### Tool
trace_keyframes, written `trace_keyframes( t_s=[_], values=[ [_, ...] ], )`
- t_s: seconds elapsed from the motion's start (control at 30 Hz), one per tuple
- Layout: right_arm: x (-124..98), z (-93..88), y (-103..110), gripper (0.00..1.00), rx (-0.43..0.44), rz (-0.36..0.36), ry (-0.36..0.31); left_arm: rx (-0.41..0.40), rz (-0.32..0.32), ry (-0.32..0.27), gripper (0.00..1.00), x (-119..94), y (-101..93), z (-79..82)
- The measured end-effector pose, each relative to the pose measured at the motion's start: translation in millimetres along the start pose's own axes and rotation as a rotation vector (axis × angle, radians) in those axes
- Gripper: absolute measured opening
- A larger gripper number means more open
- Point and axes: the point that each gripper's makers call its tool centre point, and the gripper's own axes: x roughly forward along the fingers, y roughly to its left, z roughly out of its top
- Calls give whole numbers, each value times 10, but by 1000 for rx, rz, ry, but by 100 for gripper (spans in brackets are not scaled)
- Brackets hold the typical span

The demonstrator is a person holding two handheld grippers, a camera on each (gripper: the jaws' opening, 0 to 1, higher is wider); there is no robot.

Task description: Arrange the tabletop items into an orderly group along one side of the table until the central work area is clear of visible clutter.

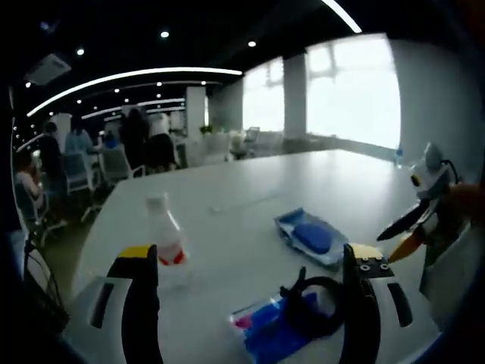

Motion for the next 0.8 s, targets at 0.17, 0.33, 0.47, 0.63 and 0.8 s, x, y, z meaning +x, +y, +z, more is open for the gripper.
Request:
trace_keyframes(
  t_s=[0.17,0.33,0.47,0.63,0.8],
  values=[
    [20,-83,-5,79,31,7,36,35,-8,15,99,-27,-74,-34],
    [9,-133,-13,68,172,47,42,19,-38,24,99,-60,-146,-56],
    [12,-187,-71,63,221,35,60,5,-18,28,99,-91,-97,-64],
    [23,-241,-83,50,268,33,76,-11,-31,26,99,-128,-135,-64],
    [45,-246,-49,34,287,50,78,-7,-54,34,99,-167,-217,-76]
  ],
)
